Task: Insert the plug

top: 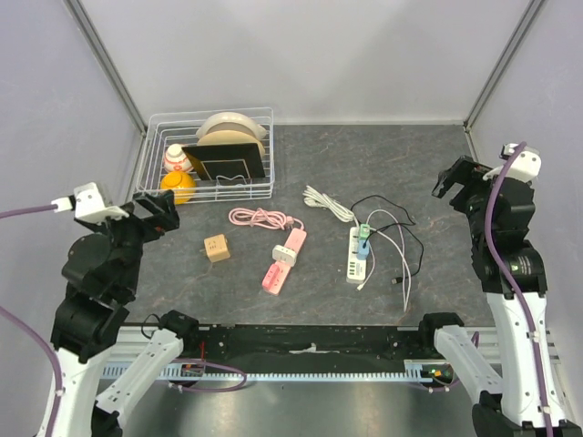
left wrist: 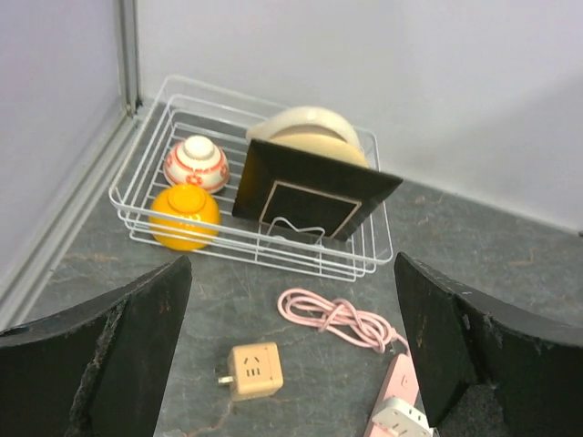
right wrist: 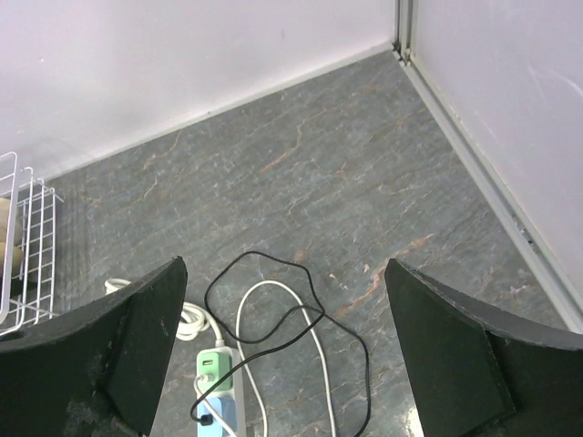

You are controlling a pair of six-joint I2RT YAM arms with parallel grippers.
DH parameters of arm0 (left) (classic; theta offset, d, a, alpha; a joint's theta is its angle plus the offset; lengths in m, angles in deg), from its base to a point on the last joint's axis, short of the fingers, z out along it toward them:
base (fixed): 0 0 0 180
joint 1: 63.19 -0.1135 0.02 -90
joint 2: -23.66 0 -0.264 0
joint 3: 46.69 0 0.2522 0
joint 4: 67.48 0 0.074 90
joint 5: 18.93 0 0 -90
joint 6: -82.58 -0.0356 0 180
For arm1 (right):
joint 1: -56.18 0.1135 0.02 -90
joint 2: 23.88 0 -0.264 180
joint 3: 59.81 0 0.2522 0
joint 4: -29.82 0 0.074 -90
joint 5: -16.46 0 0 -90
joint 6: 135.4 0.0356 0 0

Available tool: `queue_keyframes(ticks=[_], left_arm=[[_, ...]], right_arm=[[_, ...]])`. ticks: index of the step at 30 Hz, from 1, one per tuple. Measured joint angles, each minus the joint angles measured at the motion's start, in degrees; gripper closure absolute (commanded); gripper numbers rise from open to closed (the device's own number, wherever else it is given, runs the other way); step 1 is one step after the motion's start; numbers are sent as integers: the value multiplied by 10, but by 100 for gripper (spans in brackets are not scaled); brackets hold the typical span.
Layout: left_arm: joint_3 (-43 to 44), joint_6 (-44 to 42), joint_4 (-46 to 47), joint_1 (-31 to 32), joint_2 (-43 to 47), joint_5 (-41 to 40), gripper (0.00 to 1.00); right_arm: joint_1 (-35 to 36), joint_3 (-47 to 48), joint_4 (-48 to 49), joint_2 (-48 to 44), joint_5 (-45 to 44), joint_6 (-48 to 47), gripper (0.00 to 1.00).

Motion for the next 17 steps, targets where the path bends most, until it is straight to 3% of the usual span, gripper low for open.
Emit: queue_keyframes(ticks=[17], left_arm=[[19,-43,35,0,61,-24,0]], right_arm=[[13,33,-7,-32,-37,-23,2]])
